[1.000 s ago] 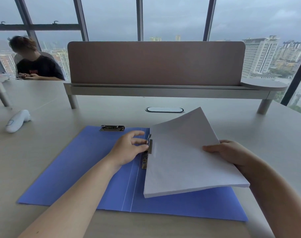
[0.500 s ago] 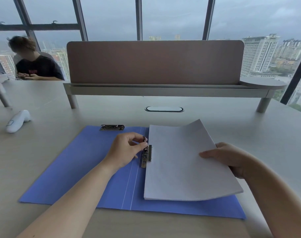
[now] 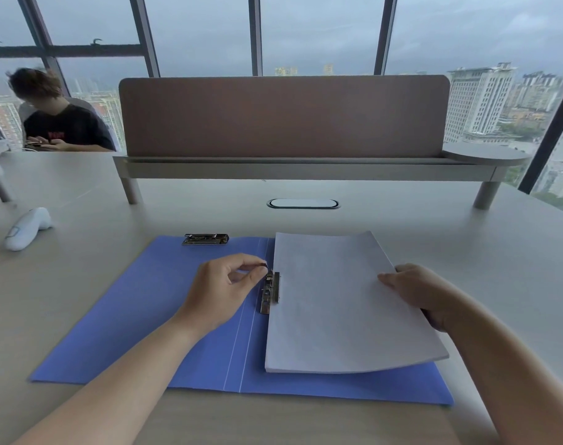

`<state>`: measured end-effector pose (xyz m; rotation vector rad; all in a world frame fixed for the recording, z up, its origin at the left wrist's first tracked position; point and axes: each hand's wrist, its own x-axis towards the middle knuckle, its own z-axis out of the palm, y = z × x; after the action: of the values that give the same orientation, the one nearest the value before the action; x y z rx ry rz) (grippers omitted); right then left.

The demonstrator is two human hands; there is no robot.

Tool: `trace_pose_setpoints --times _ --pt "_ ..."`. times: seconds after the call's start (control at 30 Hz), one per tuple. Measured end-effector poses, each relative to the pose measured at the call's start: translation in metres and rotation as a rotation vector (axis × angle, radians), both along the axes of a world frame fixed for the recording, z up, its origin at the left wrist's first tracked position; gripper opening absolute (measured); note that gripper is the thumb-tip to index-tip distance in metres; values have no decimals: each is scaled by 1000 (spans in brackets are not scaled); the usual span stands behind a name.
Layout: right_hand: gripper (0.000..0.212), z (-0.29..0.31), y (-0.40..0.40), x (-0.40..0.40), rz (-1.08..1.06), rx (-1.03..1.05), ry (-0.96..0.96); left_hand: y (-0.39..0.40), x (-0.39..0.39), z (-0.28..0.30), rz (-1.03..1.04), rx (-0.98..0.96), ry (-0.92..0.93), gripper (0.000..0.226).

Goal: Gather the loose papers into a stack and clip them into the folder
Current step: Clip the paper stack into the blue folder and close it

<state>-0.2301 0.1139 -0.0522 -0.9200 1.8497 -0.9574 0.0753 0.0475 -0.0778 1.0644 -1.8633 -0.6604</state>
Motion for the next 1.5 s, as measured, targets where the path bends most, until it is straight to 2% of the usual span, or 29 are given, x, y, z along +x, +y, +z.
trace_pose_setpoints --times 0.17,0.33,0.63,1.03,1.5 --pt "19 -1 0 -2 9 -26 -10 -2 2 -5 0 -20 9 10" --pt "20 1 4 -6 39 -37 -79 -7 -5 -2 47 -41 15 8" --pt "23 3 7 -7 78 -8 -90 -19 -19 0 119 -47 12 12" --pt "21 -1 5 -2 67 15 6 -7 -2 -2 20 -14 -15 5" --pt "20 -6 1 -4 64 -33 78 5 2 0 -11 7 25 23"
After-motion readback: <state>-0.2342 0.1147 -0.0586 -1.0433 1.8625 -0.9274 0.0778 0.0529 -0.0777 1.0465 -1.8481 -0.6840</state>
